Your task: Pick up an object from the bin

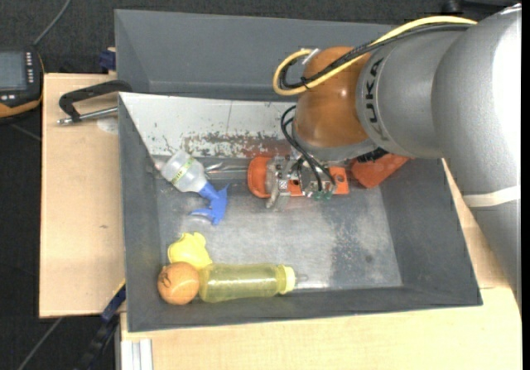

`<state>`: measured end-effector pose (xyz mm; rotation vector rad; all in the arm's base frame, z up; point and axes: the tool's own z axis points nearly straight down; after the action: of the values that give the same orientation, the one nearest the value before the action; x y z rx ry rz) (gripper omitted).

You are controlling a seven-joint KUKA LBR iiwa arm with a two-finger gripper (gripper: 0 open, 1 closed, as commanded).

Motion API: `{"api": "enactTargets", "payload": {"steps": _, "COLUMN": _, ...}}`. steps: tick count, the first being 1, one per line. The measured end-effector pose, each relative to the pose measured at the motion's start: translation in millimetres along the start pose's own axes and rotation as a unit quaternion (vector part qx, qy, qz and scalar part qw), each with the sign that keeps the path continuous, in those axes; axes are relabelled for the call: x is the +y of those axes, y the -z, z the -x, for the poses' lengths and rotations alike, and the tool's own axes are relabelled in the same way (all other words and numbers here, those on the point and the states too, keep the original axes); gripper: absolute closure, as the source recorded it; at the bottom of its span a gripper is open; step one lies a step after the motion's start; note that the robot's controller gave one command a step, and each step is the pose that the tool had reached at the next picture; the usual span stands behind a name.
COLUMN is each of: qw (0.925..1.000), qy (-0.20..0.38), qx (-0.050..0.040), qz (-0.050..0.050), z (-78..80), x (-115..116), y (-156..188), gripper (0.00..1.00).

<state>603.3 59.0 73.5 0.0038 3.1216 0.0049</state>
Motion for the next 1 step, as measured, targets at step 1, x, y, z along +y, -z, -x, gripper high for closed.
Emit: {"api": "enactTargets", "payload": {"steps": 1, "qw": 1.0, "qy": 0.0, "qx": -0.0014, "qz": 0.001, "z": 2.8, "x": 0.9, "y": 109.4, "gripper": 1.0}}
